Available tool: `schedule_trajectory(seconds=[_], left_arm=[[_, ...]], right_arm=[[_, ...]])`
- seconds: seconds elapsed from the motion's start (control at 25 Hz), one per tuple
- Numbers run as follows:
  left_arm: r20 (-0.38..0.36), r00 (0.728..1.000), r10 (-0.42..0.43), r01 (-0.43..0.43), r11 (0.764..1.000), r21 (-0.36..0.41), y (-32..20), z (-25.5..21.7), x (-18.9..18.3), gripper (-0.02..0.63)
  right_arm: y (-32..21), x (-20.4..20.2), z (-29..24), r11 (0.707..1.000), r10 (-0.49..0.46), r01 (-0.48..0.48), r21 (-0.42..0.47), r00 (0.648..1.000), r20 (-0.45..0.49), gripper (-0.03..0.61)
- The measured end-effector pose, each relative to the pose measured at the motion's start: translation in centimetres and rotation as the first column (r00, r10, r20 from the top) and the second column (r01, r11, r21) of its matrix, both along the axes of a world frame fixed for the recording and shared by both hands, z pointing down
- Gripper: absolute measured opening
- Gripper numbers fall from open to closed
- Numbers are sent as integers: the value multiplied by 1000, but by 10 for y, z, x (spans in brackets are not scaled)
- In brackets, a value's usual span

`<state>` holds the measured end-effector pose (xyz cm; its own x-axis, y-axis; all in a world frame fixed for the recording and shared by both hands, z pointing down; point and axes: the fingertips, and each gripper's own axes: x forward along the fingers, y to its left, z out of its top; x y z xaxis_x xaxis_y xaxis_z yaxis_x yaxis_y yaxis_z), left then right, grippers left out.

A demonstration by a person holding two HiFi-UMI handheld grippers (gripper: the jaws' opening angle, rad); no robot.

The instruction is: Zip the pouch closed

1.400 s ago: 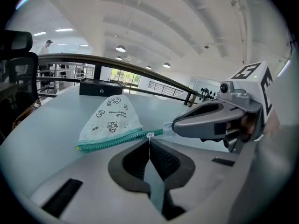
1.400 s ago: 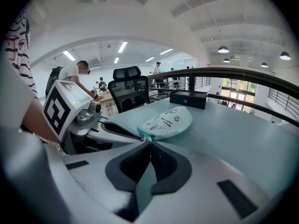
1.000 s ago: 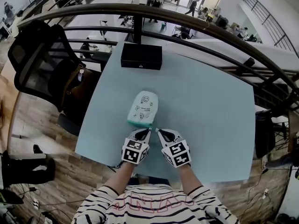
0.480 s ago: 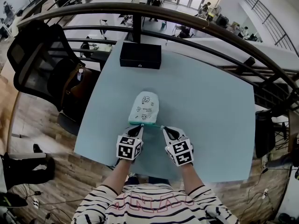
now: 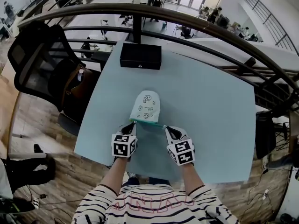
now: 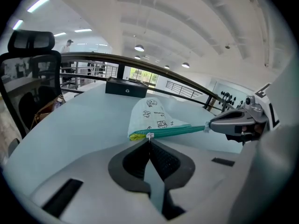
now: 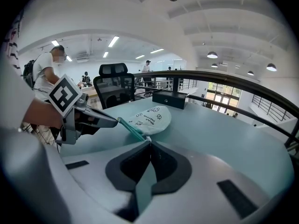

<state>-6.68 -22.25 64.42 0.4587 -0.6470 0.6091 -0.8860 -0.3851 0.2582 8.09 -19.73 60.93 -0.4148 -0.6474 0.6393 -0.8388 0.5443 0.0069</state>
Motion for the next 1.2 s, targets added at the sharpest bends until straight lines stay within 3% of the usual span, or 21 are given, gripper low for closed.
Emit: schedule_trajectory(seconds=[0.6,1.2], left_arm=[[53,998,-25,25,1000,-3,-12,3,-26,26],[124,992,18,-11,998,-56,-2,20,-30,28]], right_arm=[[-2,-7,12,999,18,-18,-27,1000,9,29],[7,-10,28,993,100,-100,-56,995,5,32]])
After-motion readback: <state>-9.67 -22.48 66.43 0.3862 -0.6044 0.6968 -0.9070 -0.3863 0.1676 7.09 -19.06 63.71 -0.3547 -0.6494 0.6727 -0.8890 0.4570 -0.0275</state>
